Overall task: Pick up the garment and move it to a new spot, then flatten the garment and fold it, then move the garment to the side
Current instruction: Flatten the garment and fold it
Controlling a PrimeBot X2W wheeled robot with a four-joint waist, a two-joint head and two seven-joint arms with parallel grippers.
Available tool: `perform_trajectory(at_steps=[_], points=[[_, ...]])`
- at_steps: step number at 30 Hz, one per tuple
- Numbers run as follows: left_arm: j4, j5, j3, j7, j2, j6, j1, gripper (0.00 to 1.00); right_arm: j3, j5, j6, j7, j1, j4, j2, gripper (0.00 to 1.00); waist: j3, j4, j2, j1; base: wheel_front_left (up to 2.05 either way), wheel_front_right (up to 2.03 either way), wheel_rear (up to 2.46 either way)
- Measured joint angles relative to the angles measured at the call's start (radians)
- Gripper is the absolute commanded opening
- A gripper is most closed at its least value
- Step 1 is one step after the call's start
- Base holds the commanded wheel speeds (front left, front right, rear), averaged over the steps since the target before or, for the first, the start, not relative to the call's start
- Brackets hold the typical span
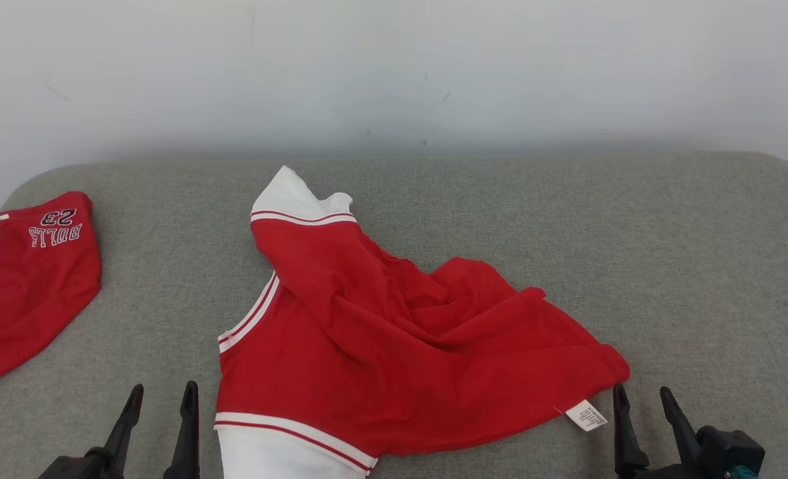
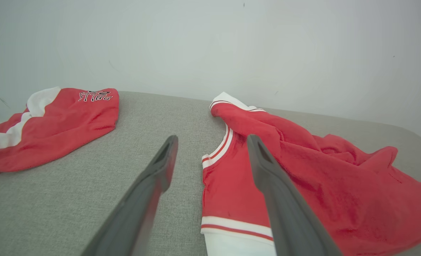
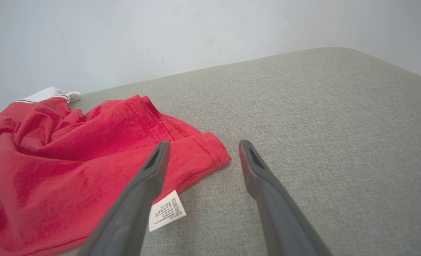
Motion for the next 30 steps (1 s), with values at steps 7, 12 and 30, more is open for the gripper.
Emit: perform_trajectory(at_steps=[7, 12, 30], points=[[0.057, 0.077, 0.065, 0.000, -0.061, -0.056, 0.019, 1.00, 0.002, -0.042, 0.000, 0.004, -0.054, 0.060, -0.027, 1.00, -0.001, 0.007, 0.0000, -0.0001, 0.00, 0.00, 0.00], [0.114, 0.082, 0.042, 0.000, -0.096, -0.094, 0.028, 1.00, 0.006, -0.045, 0.000, 0.016, -0.106, 0.103, -0.062, 1.00, 0.005, 0.013, 0.0000, 0.0000, 0.00, 0.00, 0.00], [0.444, -0.009, -0.062, 0.098, -0.181, -0.202, 0.036, 1.00, 0.039, -0.020, 0.000, 0.021, -0.225, 0.353, -0.109, 1.00, 0.038, 0.032, 0.0000, 0.0000, 0.00, 0.00, 0.00]])
